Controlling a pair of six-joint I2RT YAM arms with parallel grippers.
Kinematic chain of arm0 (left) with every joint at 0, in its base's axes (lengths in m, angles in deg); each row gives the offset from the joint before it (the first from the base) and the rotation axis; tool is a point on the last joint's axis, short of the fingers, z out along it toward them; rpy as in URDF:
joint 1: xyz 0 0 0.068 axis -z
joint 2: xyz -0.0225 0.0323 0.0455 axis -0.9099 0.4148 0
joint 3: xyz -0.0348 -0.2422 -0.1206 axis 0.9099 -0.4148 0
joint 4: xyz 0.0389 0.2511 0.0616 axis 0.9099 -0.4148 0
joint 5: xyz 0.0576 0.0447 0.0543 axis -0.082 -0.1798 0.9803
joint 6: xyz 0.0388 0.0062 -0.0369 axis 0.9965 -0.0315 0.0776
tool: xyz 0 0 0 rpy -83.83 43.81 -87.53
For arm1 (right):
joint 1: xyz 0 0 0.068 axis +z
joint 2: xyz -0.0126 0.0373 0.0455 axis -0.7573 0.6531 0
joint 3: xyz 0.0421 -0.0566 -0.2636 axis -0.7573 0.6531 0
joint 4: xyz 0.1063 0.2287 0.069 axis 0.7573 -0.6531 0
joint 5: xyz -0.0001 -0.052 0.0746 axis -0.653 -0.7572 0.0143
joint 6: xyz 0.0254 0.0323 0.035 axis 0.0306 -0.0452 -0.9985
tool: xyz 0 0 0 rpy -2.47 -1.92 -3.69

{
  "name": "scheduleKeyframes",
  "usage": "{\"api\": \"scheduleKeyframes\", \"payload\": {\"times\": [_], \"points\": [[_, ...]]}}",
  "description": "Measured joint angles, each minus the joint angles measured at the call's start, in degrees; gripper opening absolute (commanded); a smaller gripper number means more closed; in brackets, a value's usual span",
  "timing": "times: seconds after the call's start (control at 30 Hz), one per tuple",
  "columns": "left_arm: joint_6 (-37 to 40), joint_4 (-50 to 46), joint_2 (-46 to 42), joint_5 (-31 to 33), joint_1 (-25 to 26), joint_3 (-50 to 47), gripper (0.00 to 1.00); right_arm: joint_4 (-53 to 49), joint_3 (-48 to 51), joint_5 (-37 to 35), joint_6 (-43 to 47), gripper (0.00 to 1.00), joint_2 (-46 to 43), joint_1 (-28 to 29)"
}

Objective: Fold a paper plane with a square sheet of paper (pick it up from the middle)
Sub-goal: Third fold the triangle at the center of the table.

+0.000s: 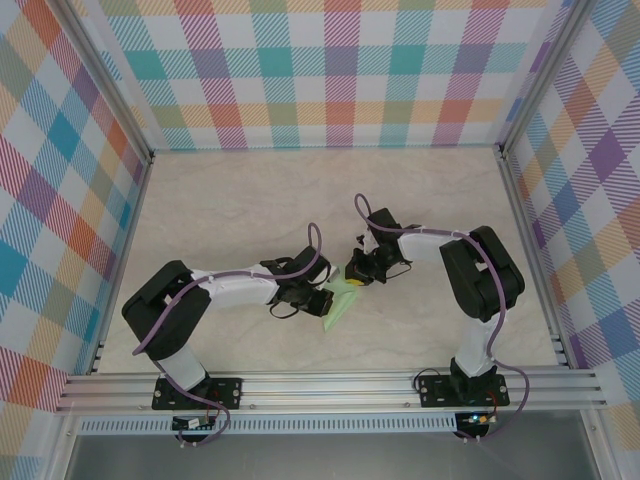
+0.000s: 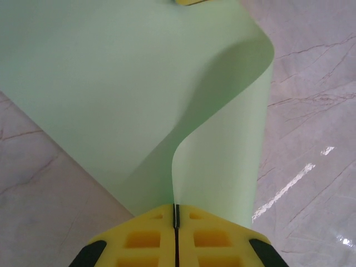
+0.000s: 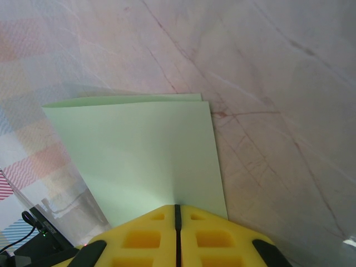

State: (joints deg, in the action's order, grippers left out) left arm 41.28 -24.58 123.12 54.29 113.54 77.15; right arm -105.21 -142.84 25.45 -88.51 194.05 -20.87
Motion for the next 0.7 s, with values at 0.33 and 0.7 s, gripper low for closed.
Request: {"api": "scheduleKeyframes", "payload": {"times": [0.33, 0.7], "points": [[0.02, 0.26, -0.02, 0.26, 0.00, 0.00, 0.07, -0.02, 0.00, -0.04, 0.00, 0.08, 0.00, 0.00], [-0.39, 0.31, 0.00, 0.28, 0.00, -0.98, 0.07, -0.11, 0.00, -0.46, 0.00, 0.09, -0.13, 0.15]]}}
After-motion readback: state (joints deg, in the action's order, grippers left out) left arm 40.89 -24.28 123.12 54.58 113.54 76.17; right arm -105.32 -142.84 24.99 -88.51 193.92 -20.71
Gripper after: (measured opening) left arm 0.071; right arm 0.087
